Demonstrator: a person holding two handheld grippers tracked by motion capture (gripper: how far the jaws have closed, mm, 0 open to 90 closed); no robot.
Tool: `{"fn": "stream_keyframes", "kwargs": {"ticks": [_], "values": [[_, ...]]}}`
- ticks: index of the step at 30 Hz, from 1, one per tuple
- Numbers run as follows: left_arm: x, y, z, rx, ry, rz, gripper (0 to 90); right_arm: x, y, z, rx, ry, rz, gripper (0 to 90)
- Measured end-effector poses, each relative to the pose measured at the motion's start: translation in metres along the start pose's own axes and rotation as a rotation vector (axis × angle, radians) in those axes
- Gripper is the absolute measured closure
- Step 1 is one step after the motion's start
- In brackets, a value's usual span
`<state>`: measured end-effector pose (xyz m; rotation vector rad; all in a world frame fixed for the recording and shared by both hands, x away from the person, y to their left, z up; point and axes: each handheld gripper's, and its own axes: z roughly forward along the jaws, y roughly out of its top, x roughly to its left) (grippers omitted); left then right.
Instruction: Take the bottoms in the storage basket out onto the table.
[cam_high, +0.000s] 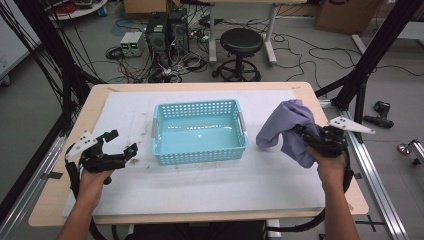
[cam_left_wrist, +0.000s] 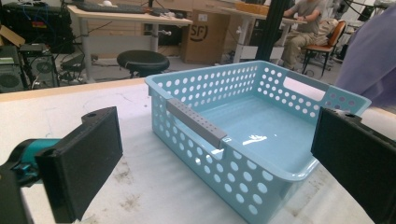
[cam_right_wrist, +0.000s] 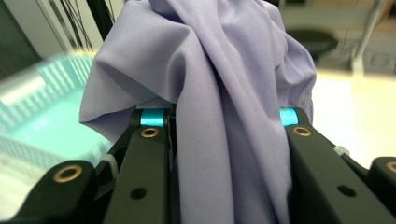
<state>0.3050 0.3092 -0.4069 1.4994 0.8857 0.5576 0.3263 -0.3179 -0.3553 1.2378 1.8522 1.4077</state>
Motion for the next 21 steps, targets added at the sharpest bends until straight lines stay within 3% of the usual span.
{"fn": "stream_keyframes", "kwargs": {"ticks": [3,5,8,9,10,16,20,21], "values": [[-0.001,0.0,0.001,-0.004,-0.001,-0.001,1.9,-0.003,-0.019,0.017,0.091,-0.017,0.027,63.2],[0.0,0.0,0.001,0.0,0.0,0.001,1.9,-0.004,-0.029,0.028,0.138,-0.047,0.025,47.2],[0.001,-0.001,0.002,-0.001,-0.003,-0.001,1.9,-0.004,-0.034,0.032,0.122,-0.089,0.052,29.2],[0.001,-0.001,0.002,-0.001,-0.003,-0.001,1.9,-0.004,-0.034,0.032,0.122,-0.089,0.052,29.2],[0.001,-0.001,0.003,0.002,-0.005,0.001,1.9,-0.002,-0.033,0.03,0.106,-0.121,0.03,22.8],[0.0,-0.002,0.005,0.008,-0.008,0.004,1.9,0.004,-0.027,0.017,0.053,-0.078,0.033,23.9],[-0.001,-0.003,0.005,0.023,0.001,0.028,1.9,0.014,-0.023,0.023,0.067,-0.042,0.023,24.1],[-0.002,-0.003,0.005,0.03,-0.001,0.038,1.9,0.023,-0.019,0.034,0.087,-0.029,0.011,24.3]]}}
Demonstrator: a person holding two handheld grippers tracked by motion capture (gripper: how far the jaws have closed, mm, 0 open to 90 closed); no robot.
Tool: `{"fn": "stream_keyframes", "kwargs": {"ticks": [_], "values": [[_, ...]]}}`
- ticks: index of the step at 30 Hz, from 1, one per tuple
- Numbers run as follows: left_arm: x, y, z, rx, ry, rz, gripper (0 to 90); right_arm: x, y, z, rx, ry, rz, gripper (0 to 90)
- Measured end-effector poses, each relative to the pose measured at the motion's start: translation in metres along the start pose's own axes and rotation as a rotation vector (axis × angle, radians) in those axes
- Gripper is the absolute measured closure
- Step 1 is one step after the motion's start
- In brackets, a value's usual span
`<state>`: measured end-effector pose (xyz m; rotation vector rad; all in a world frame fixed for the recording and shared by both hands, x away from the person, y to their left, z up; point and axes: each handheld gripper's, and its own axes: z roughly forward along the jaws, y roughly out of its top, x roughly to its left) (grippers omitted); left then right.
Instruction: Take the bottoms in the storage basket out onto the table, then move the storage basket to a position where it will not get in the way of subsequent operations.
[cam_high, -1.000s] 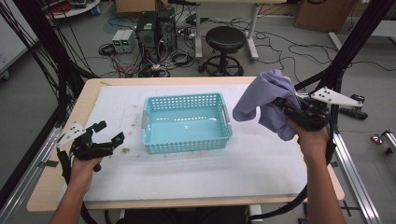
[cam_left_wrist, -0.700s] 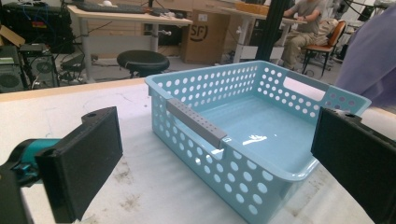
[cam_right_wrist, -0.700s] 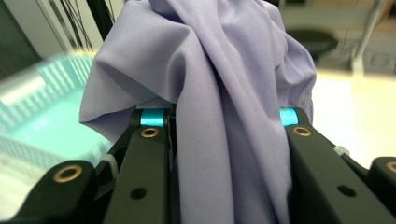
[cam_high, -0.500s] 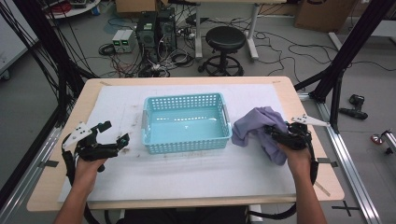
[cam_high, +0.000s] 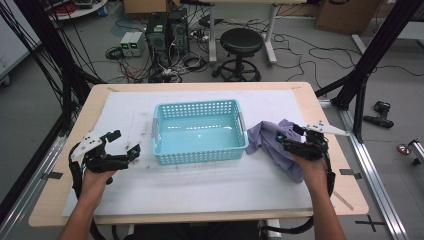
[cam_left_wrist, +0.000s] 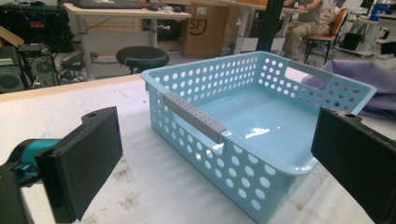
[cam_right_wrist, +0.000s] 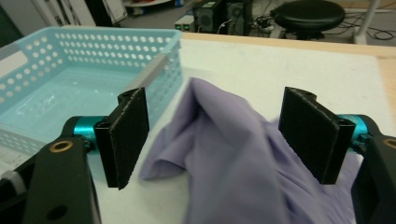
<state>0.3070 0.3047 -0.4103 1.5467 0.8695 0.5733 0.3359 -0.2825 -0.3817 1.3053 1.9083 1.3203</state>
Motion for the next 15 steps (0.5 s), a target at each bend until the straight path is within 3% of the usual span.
{"fn": "stream_keyframes", "kwargs": {"ticks": [6,13,15], "values": [[0.0,0.002,-0.005,-0.017,0.007,-0.001,1.9,0.023,0.013,0.02,0.01,0.05,-0.03,24.7],[0.003,0.002,-0.006,-0.029,0.003,-0.018,1.9,0.041,0.021,0.025,0.011,0.094,-0.046,24.7],[0.003,0.002,-0.006,-0.034,0.001,-0.019,1.9,0.047,0.021,0.03,0.031,0.097,-0.07,25.0]]}}
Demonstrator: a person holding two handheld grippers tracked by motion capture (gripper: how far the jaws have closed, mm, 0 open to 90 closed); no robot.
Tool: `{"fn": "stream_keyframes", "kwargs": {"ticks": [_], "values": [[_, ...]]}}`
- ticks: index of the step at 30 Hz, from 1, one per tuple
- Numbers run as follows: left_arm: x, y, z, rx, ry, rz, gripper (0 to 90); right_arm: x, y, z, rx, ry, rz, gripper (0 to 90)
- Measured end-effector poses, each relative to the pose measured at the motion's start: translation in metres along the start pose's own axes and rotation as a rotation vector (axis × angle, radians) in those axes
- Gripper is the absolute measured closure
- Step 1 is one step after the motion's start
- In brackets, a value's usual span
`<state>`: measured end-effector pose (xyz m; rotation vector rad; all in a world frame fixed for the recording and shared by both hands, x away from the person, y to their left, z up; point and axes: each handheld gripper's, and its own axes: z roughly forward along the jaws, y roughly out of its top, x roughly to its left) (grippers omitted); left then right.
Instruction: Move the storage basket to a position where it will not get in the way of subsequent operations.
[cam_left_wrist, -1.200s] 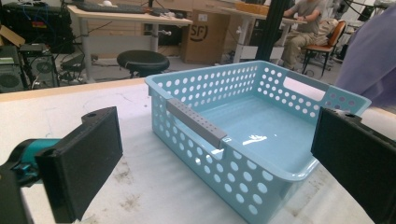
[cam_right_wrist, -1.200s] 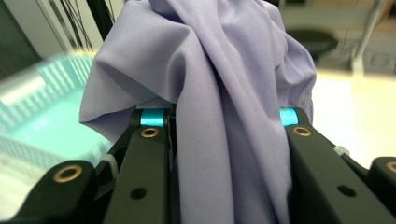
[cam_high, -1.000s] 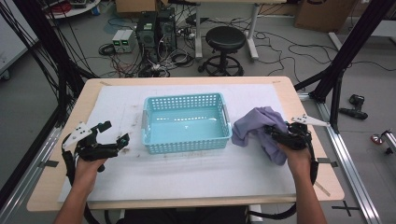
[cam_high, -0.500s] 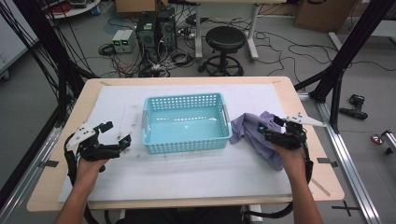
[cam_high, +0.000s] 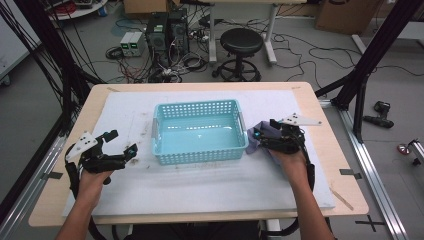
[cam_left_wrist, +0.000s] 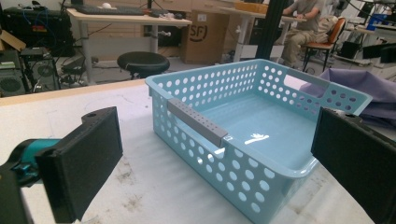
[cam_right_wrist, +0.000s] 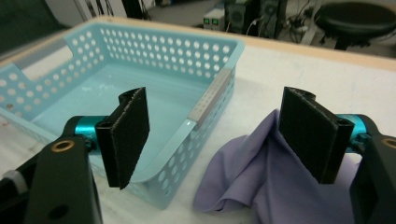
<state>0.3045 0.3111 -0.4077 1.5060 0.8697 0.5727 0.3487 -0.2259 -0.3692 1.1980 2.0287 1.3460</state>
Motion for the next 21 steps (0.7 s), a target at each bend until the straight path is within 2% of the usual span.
{"fn": "stream_keyframes", "kwargs": {"ticks": [1,3,4,6,9,10,11,12,14,16,18,21], "values": [[0.0,0.0,0.0,-0.004,0.001,-0.005,1.9,0.004,-0.001,0.008,0.031,0.002,0.003,25.8],[0.001,0.0,-0.001,-0.006,0.004,-0.005,1.9,0.005,-0.002,0.011,0.039,0.004,0.003,26.5],[0.002,0.001,-0.001,-0.008,0.006,-0.008,1.9,0.01,-0.003,0.02,0.062,0.024,0.008,27.3],[0.003,0.001,-0.002,-0.01,0.008,-0.013,1.9,0.013,-0.003,0.027,0.085,0.029,-0.012,31.2],[0.004,0.001,-0.001,-0.003,0.005,-0.016,1.9,0.013,-0.004,0.04,0.147,0.011,-0.016,39.3],[0.004,0.001,-0.001,-0.003,0.005,-0.016,1.9,0.013,-0.004,0.04,0.147,0.011,-0.016,39.3],[0.004,0.001,-0.001,-0.001,0.005,-0.014,1.9,0.012,-0.004,0.044,0.17,0.003,-0.016,44.8],[0.004,0.001,-0.002,-0.006,0.008,-0.016,1.9,0.008,-0.004,0.051,0.194,0.027,0.014,56.0],[0.004,0.001,-0.003,-0.006,0.012,-0.016,1.9,0.009,-0.002,0.054,0.201,0.061,0.015,69.7],[0.005,0.002,-0.005,-0.008,0.018,-0.02,1.9,0.015,0.0,0.056,0.218,0.044,-0.002,70.1],[0.005,0.003,-0.007,-0.011,0.02,-0.02,1.9,0.016,0.001,0.055,0.22,0.073,0.014,71.2],[0.005,0.004,-0.009,-0.013,0.022,-0.017,1.9,0.018,0.0,0.054,0.222,0.068,0.006,71.5]]}}
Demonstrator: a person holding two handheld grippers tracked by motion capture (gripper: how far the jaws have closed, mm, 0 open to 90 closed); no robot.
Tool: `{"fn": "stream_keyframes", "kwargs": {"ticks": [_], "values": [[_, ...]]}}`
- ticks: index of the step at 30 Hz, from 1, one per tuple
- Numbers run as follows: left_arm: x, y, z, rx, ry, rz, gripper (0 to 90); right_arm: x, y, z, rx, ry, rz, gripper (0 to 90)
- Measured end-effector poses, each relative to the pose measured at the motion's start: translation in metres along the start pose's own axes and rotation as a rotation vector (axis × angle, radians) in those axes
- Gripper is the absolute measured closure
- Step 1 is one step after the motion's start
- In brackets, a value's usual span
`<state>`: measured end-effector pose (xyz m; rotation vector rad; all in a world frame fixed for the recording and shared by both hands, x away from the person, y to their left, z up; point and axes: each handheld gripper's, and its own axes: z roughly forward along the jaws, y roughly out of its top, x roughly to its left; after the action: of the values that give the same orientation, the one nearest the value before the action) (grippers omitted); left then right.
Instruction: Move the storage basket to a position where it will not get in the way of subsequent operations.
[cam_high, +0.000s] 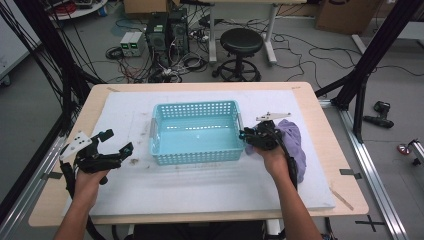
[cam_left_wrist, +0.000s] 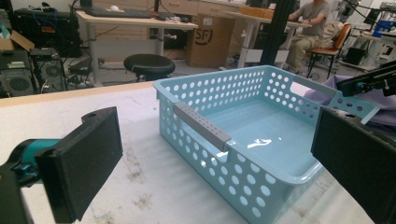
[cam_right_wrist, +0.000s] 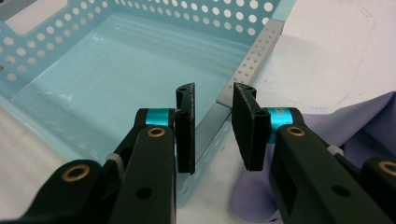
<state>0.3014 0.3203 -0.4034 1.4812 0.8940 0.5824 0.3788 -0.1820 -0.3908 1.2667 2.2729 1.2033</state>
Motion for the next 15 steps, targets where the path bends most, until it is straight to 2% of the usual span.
{"fn": "stream_keyframes", "kwargs": {"ticks": [6,7,9,11,12,13,14,15], "values": [[-0.003,0.001,-0.005,-0.018,0.007,-0.02,1.9,0.01,-0.005,-0.003,-0.011,0.014,0.037,72.0],[-0.004,0.001,-0.006,-0.021,0.011,-0.022,1.9,0.019,-0.012,-0.005,-0.03,0.044,0.035,71.9],[-0.006,0.0,-0.007,-0.021,0.015,-0.025,1.9,0.023,-0.014,-0.005,-0.034,0.054,0.036,72.0],[-0.009,-0.001,-0.008,-0.02,0.02,-0.026,1.9,0.035,-0.017,-0.006,-0.04,0.098,0.024,73.5],[-0.011,-0.002,-0.01,-0.024,0.026,-0.029,1.9,0.047,-0.018,-0.006,-0.044,0.156,-0.012,77.5],[-0.013,-0.002,-0.011,-0.027,0.03,-0.03,1.9,0.051,-0.018,-0.005,-0.048,0.186,-0.029,77.3],[-0.013,-0.002,-0.011,-0.027,0.03,-0.03,1.9,0.051,-0.018,-0.005,-0.048,0.186,-0.029,77.3],[-0.014,-0.002,-0.012,-0.024,0.033,-0.027,1.9,0.056,-0.017,-0.003,-0.046,0.224,-0.054,73.0]]}}
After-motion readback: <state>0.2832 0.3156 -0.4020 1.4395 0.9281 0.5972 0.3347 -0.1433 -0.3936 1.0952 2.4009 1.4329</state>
